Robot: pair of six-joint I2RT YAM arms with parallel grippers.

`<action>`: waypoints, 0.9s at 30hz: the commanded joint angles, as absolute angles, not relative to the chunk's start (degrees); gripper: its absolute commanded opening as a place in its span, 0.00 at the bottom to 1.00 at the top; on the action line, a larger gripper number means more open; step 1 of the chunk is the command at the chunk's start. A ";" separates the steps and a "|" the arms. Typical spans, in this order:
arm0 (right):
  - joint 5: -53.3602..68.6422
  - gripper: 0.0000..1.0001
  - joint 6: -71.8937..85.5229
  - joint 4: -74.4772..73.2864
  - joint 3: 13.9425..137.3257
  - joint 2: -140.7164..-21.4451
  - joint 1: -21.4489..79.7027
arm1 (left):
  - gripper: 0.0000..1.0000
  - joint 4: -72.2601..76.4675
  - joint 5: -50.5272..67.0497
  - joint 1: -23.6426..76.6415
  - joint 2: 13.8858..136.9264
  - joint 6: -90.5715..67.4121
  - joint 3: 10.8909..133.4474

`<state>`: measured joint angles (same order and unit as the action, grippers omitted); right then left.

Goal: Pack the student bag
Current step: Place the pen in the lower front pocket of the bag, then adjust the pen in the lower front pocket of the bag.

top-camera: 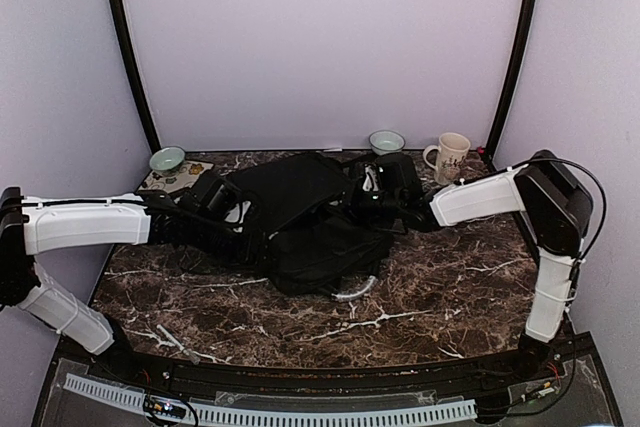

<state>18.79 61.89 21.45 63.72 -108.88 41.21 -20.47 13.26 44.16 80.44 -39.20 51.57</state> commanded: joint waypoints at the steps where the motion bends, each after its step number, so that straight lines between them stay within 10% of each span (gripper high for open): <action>1: 20.71 0.30 60.07 25.34 70.20 -111.75 41.32 | 0.67 -22.89 11.33 44.38 77.12 -39.36 50.88; 12: 21.37 0.54 52.22 7.16 64.25 -101.49 40.83 | 0.67 -24.20 7.72 44.38 73.04 -40.87 49.12; 27: 22.65 0.10 45.68 0.62 68.12 -103.27 43.17 | 0.67 -24.96 6.51 44.38 72.27 -41.38 49.49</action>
